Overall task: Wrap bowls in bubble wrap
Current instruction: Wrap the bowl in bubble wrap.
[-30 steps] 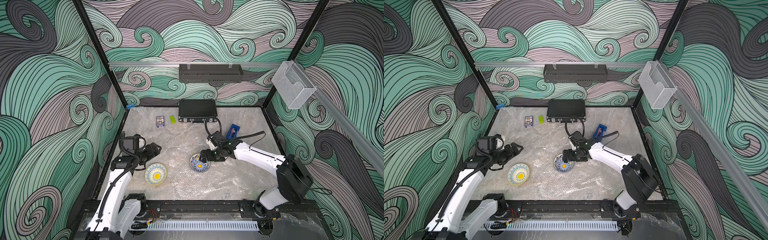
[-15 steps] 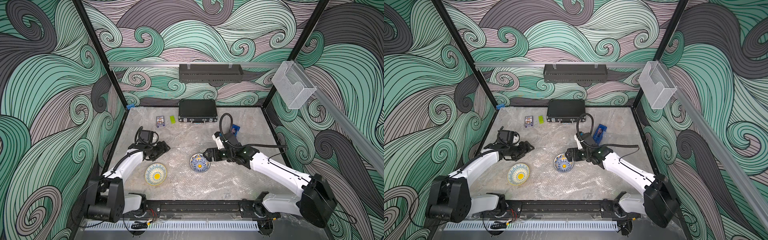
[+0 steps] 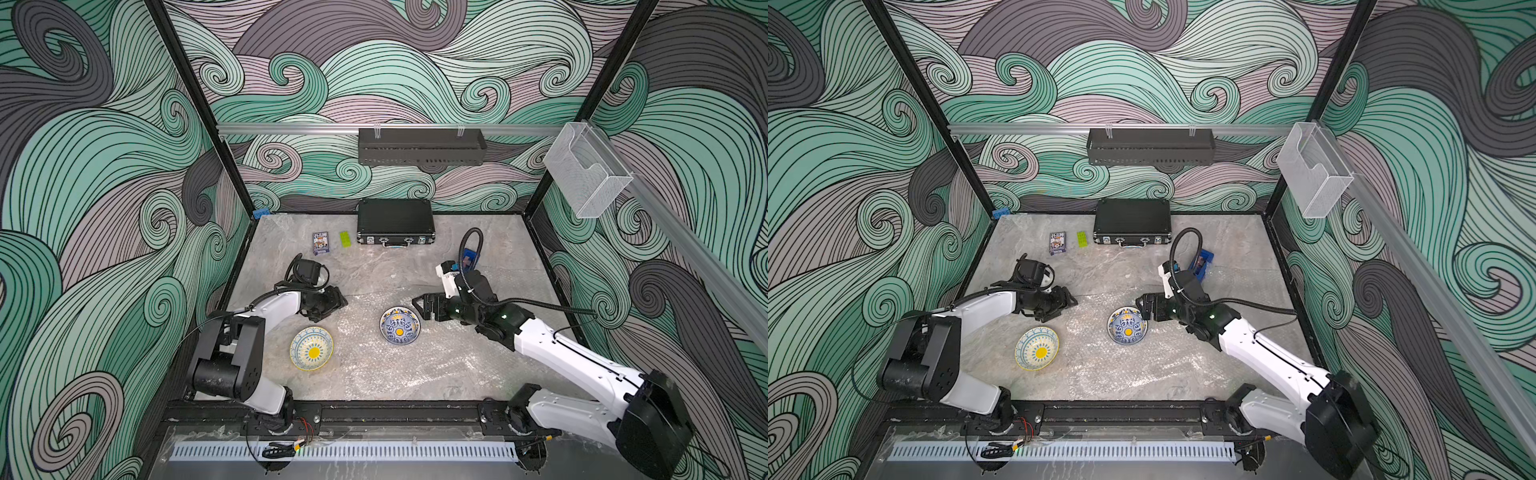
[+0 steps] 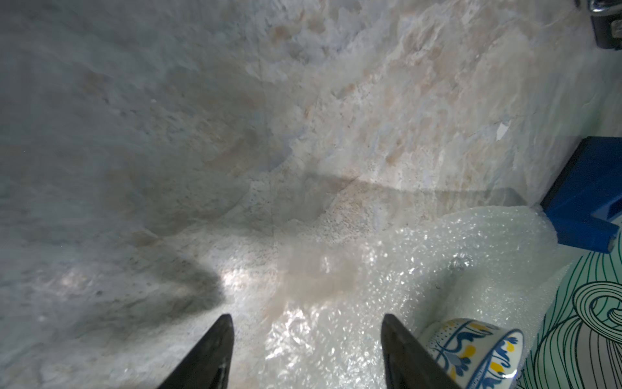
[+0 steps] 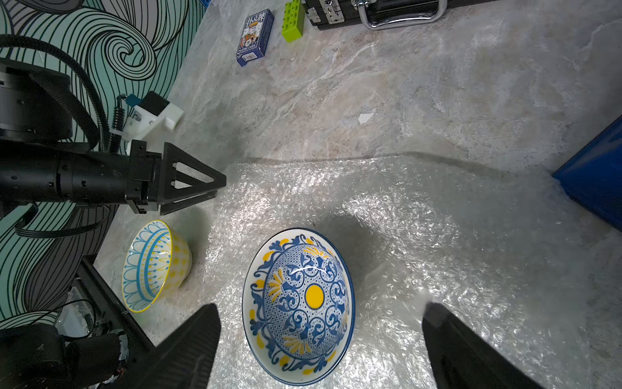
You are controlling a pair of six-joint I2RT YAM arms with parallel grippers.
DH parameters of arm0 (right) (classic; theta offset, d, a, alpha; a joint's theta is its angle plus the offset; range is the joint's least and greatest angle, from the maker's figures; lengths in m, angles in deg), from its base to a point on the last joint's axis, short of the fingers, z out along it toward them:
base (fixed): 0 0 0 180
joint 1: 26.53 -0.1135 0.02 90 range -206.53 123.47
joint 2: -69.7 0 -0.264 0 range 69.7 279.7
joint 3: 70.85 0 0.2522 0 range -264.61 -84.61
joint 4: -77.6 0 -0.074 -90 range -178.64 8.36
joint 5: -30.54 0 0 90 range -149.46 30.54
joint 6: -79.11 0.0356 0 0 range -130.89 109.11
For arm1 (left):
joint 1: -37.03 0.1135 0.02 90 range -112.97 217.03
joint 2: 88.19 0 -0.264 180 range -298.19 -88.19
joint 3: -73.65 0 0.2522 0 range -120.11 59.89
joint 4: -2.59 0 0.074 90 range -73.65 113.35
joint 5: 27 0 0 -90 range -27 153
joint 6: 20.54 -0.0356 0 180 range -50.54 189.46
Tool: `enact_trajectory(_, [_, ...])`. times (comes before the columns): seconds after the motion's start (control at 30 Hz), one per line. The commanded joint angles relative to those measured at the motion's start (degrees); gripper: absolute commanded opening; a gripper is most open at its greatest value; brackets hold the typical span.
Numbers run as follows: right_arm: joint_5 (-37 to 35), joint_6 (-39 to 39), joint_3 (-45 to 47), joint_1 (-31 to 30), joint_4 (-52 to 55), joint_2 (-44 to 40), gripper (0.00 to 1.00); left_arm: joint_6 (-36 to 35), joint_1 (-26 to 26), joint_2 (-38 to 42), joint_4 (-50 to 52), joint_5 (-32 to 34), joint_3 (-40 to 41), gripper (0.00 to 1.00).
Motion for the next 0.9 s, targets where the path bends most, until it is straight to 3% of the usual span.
enact_trajectory(0.0, [-0.9, 0.4, 0.8, 0.4, -1.5, 0.0, 0.97, -1.1, -0.3, -1.9, -1.3, -0.8, -2.2, 0.66])
enact_trajectory(0.13, [-0.8, 0.6, 1.4, 0.5, -1.8, 0.5, 0.96, -1.3, -0.3, -3.0, -5.6, -5.0, -2.0, 0.51])
enact_trajectory(0.37, [-0.9, 0.9, 1.9, 0.8, -2.2, 0.7, 0.96, -1.7, -0.8, -0.7, -9.6, -9.7, -2.9, 0.01])
enact_trajectory(0.57, [-1.3, 1.4, 2.8, 1.2, -3.0, 1.0, 0.96, -1.3, -2.8, 5.3, -12.0, -10.6, -0.4, 0.0])
enact_trajectory(0.87, [-0.8, 2.3, 2.7, 2.1, -3.3, 3.0, 0.96, -3.4, -12.5, 17.4, -19.5, -12.3, 6.2, 0.0])
